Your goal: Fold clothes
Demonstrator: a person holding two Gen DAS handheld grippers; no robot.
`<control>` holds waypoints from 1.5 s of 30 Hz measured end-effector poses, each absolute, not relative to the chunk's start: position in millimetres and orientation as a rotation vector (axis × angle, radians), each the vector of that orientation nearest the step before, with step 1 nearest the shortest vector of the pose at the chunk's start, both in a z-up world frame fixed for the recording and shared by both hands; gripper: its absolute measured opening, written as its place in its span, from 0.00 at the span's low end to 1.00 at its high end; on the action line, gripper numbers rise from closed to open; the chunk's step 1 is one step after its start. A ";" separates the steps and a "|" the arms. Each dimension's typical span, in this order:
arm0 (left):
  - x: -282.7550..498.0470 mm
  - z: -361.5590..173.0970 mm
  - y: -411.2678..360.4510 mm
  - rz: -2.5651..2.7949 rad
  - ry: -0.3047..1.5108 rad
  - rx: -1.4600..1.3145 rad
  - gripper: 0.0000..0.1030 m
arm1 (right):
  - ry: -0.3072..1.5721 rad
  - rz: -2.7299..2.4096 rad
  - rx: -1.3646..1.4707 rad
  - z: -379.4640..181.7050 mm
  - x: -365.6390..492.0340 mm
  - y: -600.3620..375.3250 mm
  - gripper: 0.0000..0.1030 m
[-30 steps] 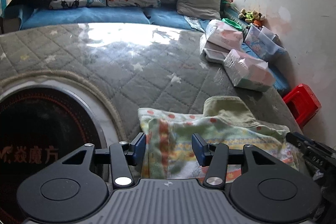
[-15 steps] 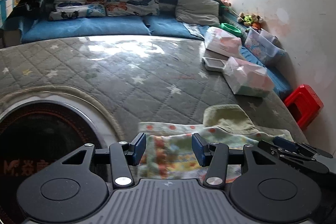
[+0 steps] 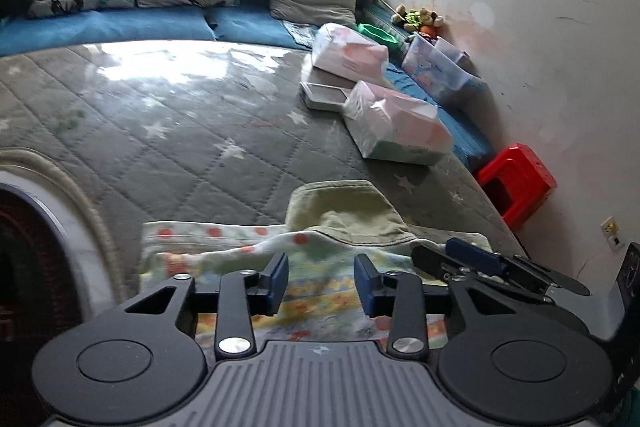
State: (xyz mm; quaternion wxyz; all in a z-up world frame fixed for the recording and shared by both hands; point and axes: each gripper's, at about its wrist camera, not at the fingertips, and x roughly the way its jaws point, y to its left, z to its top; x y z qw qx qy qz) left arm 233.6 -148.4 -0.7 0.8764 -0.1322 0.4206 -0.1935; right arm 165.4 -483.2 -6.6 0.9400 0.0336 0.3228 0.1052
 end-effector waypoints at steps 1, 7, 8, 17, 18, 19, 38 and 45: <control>236.0 -2.9 -149.6 -0.405 0.880 -0.275 0.34 | 0.663 0.214 0.065 -7.8 167.2 -482.2 0.39; 245.8 -15.9 -151.3 -0.380 0.907 -0.270 0.34 | 0.693 0.198 0.057 -18.9 179.2 -478.1 0.41; 245.6 -16.3 -150.9 -0.379 0.906 -0.270 0.34 | 0.693 0.199 0.052 -18.0 178.1 -477.1 0.43; 228.6 -9.0 -150.0 -0.376 0.883 -0.236 0.40 | 0.685 0.231 0.018 -5.3 150.6 -473.8 0.66; 225.8 -8.0 -150.2 -0.376 0.880 -0.228 0.40 | 0.688 0.237 0.014 -4.6 146.6 -473.1 0.66; 222.6 -6.9 -150.3 -0.376 0.876 -0.222 0.40 | 0.691 0.242 0.009 -4.4 142.9 -472.3 0.66; 148.5 -10.1 -131.4 -0.335 0.837 -0.137 0.47 | 0.708 0.253 -0.052 -9.4 63.2 -458.5 0.89; 135.0 -12.8 -124.9 -0.317 0.823 -0.129 0.55 | 0.704 0.240 -0.056 -11.8 52.7 -454.2 0.99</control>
